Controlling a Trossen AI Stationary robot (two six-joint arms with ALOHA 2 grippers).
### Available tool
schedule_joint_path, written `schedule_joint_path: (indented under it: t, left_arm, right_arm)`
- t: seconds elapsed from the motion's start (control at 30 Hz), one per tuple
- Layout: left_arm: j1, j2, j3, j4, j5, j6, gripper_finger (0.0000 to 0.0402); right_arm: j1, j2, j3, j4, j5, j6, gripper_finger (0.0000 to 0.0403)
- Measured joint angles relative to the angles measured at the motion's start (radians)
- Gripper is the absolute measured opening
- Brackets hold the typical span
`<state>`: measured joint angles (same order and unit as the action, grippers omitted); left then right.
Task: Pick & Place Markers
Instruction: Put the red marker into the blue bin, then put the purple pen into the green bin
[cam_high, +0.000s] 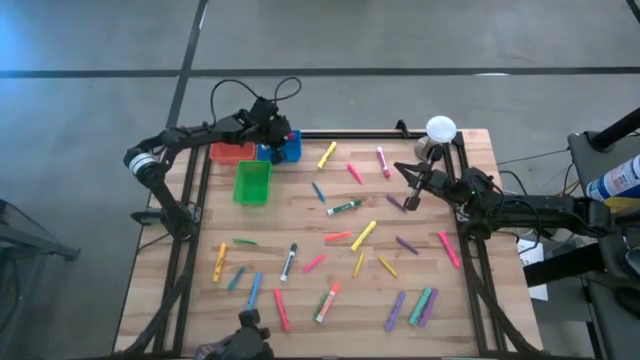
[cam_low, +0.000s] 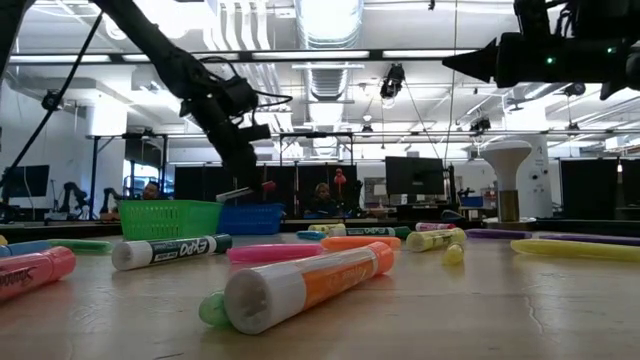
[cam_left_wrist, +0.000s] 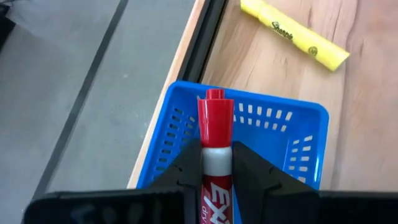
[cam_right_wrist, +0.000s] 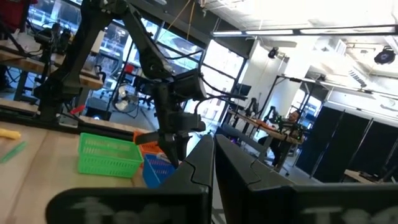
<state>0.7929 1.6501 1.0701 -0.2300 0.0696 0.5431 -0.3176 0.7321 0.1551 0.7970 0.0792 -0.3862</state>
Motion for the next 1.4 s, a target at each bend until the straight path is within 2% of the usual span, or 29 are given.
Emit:
schedule_joint_path:
  t: [0.33,0.67,0.83,1.07,1.23,1.4]
  left_arm:
    - [0.000,0.075,-0.027,0.100,-0.020,0.041,0.0054]
    - [0.000,0.108,-0.027,0.103,-0.039,0.056,0.0067]
    - [-0.005,0.109,-0.027,0.106,-0.091,0.059,0.0089]
    - [-0.007,0.107,-0.027,0.102,-0.148,0.058,0.0094]
    - [-0.010,0.089,-0.005,0.073,-0.150,0.035,0.0091]
    - [-0.020,0.035,0.023,0.004,-0.149,-0.053,0.0068]
  right_arm:
    - [0.000,0.018,0.000,0.002,0.000,0.006,0.0008]
    - [0.000,0.017,0.000,0.002,0.000,0.011,0.0008]
    - [0.000,0.017,0.000,0.002,0.000,0.012,0.0008]
    - [0.000,0.017,0.000,0.002,0.000,0.012,0.0008]
    - [0.000,0.017,0.000,0.002,0.000,0.032,0.0008]
    - [0.000,0.017,0.000,0.002,0.000,0.039,0.0008]
